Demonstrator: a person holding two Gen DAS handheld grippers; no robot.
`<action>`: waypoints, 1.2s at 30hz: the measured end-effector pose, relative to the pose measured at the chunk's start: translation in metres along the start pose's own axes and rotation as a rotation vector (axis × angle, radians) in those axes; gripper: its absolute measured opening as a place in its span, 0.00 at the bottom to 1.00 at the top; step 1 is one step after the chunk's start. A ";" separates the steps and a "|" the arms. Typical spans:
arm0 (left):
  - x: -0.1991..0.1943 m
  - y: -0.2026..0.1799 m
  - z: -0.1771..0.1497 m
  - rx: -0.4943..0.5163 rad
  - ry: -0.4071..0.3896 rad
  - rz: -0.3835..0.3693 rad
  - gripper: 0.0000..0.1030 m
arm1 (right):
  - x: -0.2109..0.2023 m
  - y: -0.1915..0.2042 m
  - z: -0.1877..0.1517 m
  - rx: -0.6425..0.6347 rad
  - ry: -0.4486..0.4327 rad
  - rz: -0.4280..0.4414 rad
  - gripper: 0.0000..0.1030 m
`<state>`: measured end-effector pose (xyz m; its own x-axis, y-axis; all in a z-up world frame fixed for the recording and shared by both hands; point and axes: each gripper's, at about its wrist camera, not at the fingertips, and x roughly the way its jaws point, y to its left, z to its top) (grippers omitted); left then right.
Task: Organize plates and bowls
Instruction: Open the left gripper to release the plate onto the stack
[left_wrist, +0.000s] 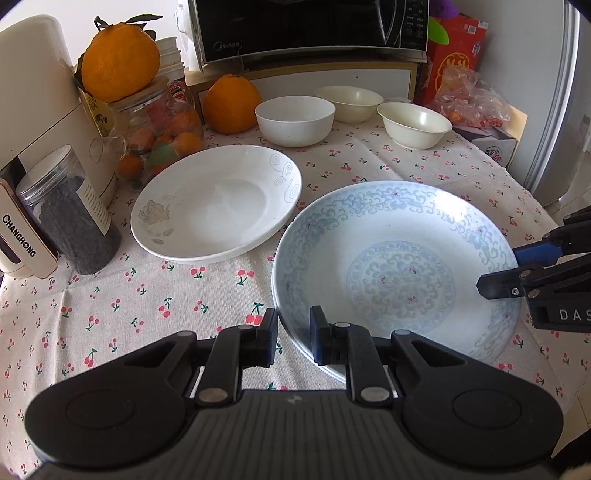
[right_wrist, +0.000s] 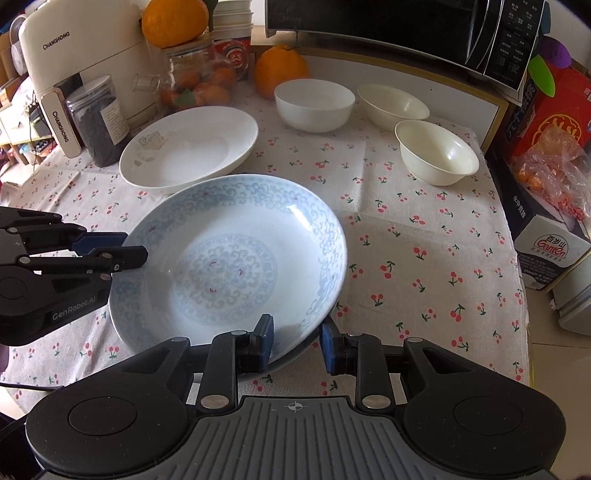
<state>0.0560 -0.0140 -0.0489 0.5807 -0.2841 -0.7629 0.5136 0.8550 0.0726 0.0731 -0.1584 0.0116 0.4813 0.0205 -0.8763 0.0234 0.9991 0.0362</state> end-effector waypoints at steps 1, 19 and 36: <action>0.000 0.000 0.000 0.000 0.000 0.001 0.16 | 0.001 0.000 0.000 -0.005 0.007 -0.003 0.26; -0.002 -0.005 0.003 -0.008 0.021 -0.014 0.29 | 0.003 -0.003 0.004 -0.008 0.025 0.007 0.37; -0.010 0.003 0.016 -0.109 0.038 -0.053 0.79 | -0.005 -0.019 0.023 0.095 -0.016 0.056 0.72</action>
<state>0.0620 -0.0152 -0.0313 0.5293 -0.3157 -0.7875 0.4705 0.8816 -0.0372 0.0903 -0.1785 0.0265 0.4984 0.0746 -0.8637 0.0784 0.9883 0.1305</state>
